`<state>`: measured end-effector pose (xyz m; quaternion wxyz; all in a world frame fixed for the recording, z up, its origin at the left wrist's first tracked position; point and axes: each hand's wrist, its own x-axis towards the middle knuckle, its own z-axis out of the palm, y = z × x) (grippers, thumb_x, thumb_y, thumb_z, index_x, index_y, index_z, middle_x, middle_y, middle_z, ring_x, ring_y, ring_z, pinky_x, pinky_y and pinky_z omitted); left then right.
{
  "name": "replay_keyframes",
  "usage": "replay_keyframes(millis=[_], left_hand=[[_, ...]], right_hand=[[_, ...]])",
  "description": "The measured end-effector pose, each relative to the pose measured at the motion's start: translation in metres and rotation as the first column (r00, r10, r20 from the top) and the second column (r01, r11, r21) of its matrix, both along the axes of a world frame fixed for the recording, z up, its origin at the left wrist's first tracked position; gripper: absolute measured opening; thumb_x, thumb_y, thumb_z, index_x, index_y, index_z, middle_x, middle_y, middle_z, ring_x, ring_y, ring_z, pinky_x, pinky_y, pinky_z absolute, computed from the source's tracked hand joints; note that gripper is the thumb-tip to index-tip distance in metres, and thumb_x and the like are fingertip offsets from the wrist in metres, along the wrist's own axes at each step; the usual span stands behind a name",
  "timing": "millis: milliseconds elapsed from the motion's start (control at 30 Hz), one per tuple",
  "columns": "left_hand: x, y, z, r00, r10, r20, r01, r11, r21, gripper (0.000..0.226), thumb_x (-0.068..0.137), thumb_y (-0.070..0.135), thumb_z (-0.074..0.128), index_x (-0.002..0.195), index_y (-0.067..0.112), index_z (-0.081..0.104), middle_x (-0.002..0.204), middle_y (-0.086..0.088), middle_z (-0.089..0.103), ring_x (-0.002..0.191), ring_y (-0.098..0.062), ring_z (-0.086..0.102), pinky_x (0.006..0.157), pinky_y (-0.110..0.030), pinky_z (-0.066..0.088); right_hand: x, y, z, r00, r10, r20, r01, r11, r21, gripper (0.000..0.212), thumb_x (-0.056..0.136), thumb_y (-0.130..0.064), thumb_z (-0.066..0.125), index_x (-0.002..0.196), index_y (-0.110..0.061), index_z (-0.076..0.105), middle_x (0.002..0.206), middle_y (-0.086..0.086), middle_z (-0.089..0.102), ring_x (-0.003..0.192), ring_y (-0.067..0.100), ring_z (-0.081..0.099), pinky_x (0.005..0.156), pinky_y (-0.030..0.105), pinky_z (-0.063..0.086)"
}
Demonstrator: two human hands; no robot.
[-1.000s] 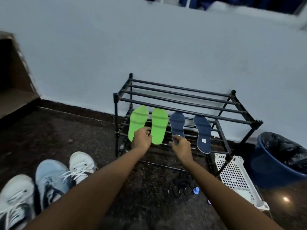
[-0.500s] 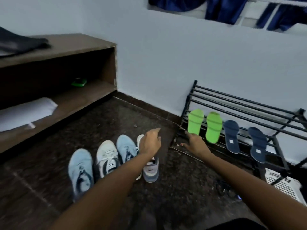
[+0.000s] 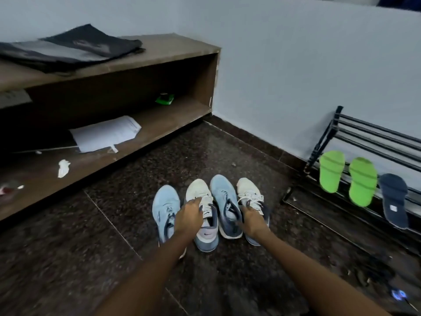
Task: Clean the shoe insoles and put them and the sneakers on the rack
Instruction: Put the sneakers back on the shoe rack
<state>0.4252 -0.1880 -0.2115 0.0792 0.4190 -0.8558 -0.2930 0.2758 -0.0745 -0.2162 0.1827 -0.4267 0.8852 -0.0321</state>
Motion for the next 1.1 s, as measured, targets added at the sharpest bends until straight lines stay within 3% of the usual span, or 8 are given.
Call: replay_keyframes(millis=[100,333,500,633,833,967,1100], left_hand=[[0.017,-0.008,-0.028,0.999,0.014,0.036,-0.016,0.998,0.057,0.038,0.096,0.020,0.045,0.133,0.012,0.048,0.128,-0.012,0.057,0.116,-0.028,0.054,0.093,-0.034,0.042],[0.041,-0.014,-0.102,0.919,-0.025,0.395,-0.021,0.993,0.112,0.050,0.097,0.028,0.042,0.142,0.008,0.031,0.145,-0.011,0.037,0.131,-0.026,0.039,0.103,-0.035,0.037],[0.042,-0.013,-0.137,0.847,-0.062,0.527,0.008,0.995,0.104,0.053,0.097,0.022,0.044,0.145,0.011,0.024,0.150,-0.010,0.028,0.136,-0.024,0.032,0.105,-0.031,0.035],[0.035,-0.021,-0.152,0.874,-0.031,0.484,-0.055,0.985,0.162,0.041,0.096,0.014,0.046,0.137,0.009,0.041,0.134,-0.008,0.050,0.120,-0.023,0.051,0.096,-0.031,0.044],[0.029,-0.019,-0.153,0.869,0.006,0.495,-0.111,0.977,0.182,0.059,0.095,0.013,0.047,0.146,0.004,0.019,0.140,-0.018,0.042,0.123,-0.031,0.048,0.094,-0.035,0.042],[0.030,-0.012,-0.145,0.856,0.058,0.514,-0.150,0.979,0.139,0.036,0.094,0.012,0.046,0.129,0.004,0.042,0.128,-0.017,0.052,0.117,-0.031,0.053,0.089,-0.036,0.044],[0.026,-0.007,-0.124,0.853,0.115,0.509,-0.186,0.978,0.091,0.033,0.094,0.009,0.045,0.126,0.005,0.045,0.126,-0.015,0.054,0.117,-0.030,0.054,0.089,-0.035,0.045]], right_hand=[[0.009,-0.009,-0.030,0.999,0.040,-0.001,-0.040,0.999,0.029,0.052,0.091,-0.021,0.049,0.138,-0.011,0.032,0.136,0.013,0.042,0.121,0.030,0.044,0.094,0.035,0.039],[-0.007,-0.017,-0.094,0.994,0.111,-0.010,-0.109,0.990,0.094,0.065,0.087,-0.012,0.052,0.142,-0.013,0.019,0.143,0.007,0.032,0.126,0.025,0.041,0.100,0.031,0.036],[-0.020,-0.021,-0.123,0.972,0.218,-0.088,-0.203,0.968,0.148,0.068,0.090,-0.012,0.048,0.145,-0.013,0.009,0.148,0.003,0.023,0.136,0.020,0.025,0.105,0.031,0.028],[-0.029,-0.028,-0.132,0.959,0.246,-0.139,-0.216,0.956,0.199,0.060,0.094,-0.009,0.041,0.145,-0.012,0.010,0.150,0.005,0.021,0.137,0.021,0.022,0.107,0.038,0.025],[-0.039,-0.032,-0.145,0.964,0.230,-0.131,-0.213,0.968,0.131,0.049,0.093,0.000,0.036,0.140,-0.010,0.026,0.141,0.011,0.037,0.128,0.024,0.037,0.100,0.033,0.035],[-0.038,-0.029,-0.146,0.977,0.196,-0.081,-0.194,0.981,0.033,0.048,0.093,0.002,0.034,0.139,-0.012,0.029,0.137,0.010,0.041,0.125,0.022,0.040,0.097,0.031,0.038],[-0.041,-0.028,-0.133,0.984,0.167,-0.060,-0.169,0.985,-0.032,0.042,0.094,-0.002,0.037,0.134,-0.011,0.036,0.134,0.010,0.043,0.121,0.023,0.044,0.092,0.028,0.039]])
